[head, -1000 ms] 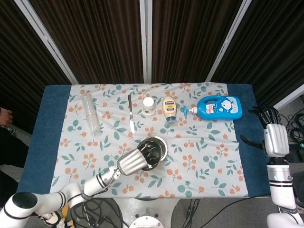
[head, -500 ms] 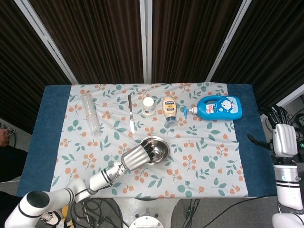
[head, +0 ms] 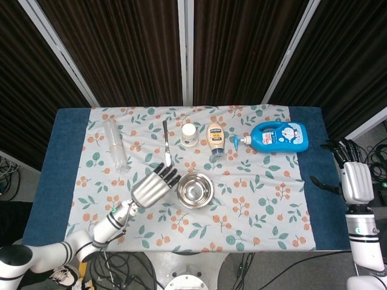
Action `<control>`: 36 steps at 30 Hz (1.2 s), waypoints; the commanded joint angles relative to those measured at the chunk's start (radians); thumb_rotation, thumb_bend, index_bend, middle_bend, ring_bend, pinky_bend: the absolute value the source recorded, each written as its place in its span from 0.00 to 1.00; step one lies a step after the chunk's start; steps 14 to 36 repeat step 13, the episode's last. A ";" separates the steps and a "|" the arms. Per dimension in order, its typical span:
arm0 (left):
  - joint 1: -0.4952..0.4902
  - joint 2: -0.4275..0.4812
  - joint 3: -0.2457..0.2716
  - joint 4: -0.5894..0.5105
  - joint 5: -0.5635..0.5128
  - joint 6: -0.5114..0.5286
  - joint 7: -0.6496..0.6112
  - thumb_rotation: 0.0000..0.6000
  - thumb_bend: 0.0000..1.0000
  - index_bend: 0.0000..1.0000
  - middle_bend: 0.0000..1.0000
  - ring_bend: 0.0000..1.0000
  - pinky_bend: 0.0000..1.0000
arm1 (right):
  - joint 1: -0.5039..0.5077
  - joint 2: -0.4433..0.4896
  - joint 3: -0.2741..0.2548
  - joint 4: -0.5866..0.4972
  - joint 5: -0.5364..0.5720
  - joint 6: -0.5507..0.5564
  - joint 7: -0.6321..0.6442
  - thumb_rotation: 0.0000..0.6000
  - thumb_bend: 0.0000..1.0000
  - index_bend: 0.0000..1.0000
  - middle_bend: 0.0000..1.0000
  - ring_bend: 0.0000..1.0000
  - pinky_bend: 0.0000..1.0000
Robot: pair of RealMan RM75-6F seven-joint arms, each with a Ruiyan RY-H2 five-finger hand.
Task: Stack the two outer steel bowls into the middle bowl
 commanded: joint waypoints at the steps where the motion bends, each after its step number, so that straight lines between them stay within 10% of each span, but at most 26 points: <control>1: 0.172 0.133 -0.026 -0.141 -0.199 0.075 -0.055 1.00 0.21 0.33 0.37 0.26 0.36 | -0.015 0.003 -0.041 0.023 -0.039 0.003 -0.048 1.00 0.04 0.24 0.16 0.02 0.00; 13: 0.446 0.261 0.001 -0.113 -0.331 0.257 -0.361 1.00 0.15 0.25 0.26 0.17 0.28 | -0.088 -0.064 -0.103 0.097 -0.051 0.069 -0.203 1.00 0.04 0.15 0.09 0.00 0.00; 36: 0.446 0.261 0.001 -0.113 -0.331 0.257 -0.361 1.00 0.15 0.25 0.26 0.17 0.28 | -0.088 -0.064 -0.103 0.097 -0.051 0.069 -0.203 1.00 0.04 0.15 0.09 0.00 0.00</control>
